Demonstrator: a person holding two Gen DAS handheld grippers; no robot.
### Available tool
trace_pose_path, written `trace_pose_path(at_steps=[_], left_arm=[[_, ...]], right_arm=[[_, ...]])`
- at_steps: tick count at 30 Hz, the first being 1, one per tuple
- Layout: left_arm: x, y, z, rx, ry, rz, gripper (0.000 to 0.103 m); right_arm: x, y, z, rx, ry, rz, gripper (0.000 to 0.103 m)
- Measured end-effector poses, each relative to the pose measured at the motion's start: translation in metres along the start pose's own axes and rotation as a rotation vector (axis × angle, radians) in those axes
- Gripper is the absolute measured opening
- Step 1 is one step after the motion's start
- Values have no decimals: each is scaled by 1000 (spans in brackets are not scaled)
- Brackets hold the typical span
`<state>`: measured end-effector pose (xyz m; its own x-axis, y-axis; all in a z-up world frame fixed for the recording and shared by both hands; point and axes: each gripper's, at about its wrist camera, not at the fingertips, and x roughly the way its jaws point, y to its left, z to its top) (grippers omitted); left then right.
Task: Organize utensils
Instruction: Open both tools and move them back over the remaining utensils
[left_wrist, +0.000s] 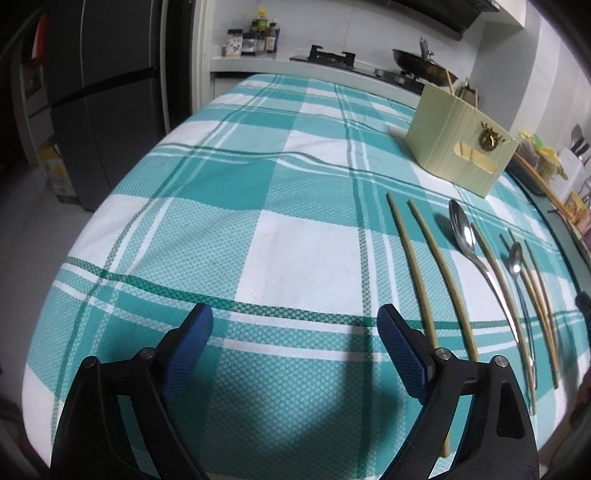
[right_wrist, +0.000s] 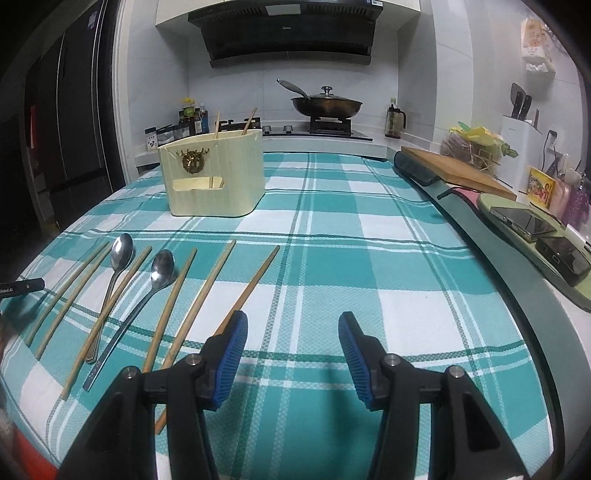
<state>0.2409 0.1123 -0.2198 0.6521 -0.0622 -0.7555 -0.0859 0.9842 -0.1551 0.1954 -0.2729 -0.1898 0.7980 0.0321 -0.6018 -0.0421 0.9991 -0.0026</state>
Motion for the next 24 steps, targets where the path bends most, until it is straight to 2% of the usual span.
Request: trace_pose_path(at_steps=[1, 7, 15, 24], left_arm=[[0, 1, -1, -1, 0, 3, 96], [-1, 0, -4, -2, 4, 13, 100], [2, -5, -5, 23, 17, 47, 101], [2, -6, -5, 26, 18, 53, 101]], right_arm=[[4, 0, 1, 7, 2, 3, 52], [19, -3, -2, 46, 30, -6, 52], [19, -3, -6, 59, 32, -12, 52], [17, -8, -7, 86, 21, -14, 52]])
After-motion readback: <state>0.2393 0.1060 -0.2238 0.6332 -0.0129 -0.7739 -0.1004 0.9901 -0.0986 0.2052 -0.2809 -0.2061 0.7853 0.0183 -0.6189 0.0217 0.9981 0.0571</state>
